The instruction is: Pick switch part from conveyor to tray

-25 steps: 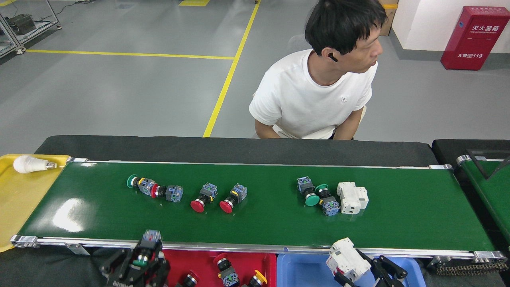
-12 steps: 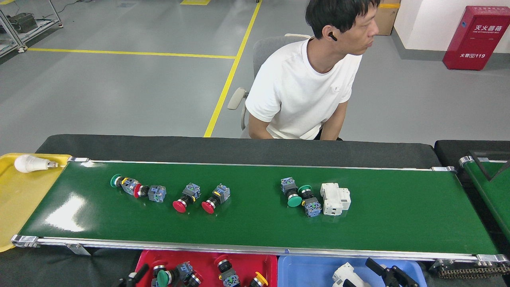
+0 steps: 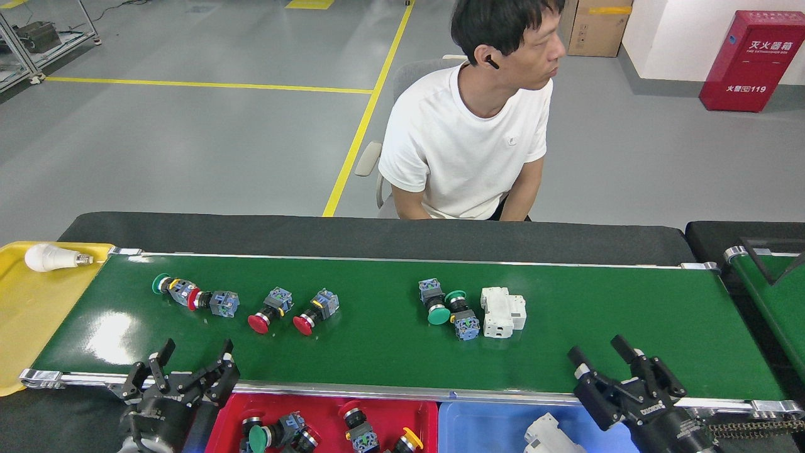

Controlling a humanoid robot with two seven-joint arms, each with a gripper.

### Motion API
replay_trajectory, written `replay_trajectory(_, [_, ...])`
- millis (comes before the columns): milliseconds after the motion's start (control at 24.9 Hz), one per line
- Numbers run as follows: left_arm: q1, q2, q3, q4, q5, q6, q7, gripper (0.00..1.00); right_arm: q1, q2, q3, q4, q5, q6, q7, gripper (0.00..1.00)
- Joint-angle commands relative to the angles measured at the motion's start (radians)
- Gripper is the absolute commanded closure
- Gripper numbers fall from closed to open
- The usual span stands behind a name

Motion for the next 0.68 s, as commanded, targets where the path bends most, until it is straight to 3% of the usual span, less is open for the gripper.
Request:
replay_trajectory(0, [-0.066, 0.026, -0.006, 0.07, -0.005, 0.027, 0.011, 0.0, -0.008, 0.017, 0.037, 0.003, 0.055, 0.124, -0.017, 0.08])
replay_trajectory(161, [-0.181, 0.044, -0.009, 0.223, -0.009, 0.028, 0.014, 0.0, -0.033, 0.026, 0.156, 0.023, 0.089, 0.151, -0.051, 0.08])
replay_trajectory(322, [-0.28, 0.064, -0.033, 0.374, -0.009, 0.031, 0.057, 0.0, -0.134, 0.031, 0.32, 0.081, 0.112, 0.168, -0.049, 0.08])
replay_trajectory(442, [-0.356, 0.082, -0.075, 0.506, -0.009, 0.059, 0.096, 0.01, -0.227, 0.04, 0.458, 0.177, 0.121, 0.251, -0.049, 0.08])
replay_trajectory(563, [-0.428, 0.099, -0.156, 0.607, -0.006, 0.082, 0.125, 0.23, -0.316, 0.045, 0.557, 0.28, 0.124, 0.363, -0.052, 0.08])
replay_trajectory(643, [-0.457, 0.102, -0.167, 0.65, 0.001, 0.073, 0.14, 0.5, -0.364, 0.059, 0.612, 0.346, 0.124, 0.406, -0.052, 0.08])
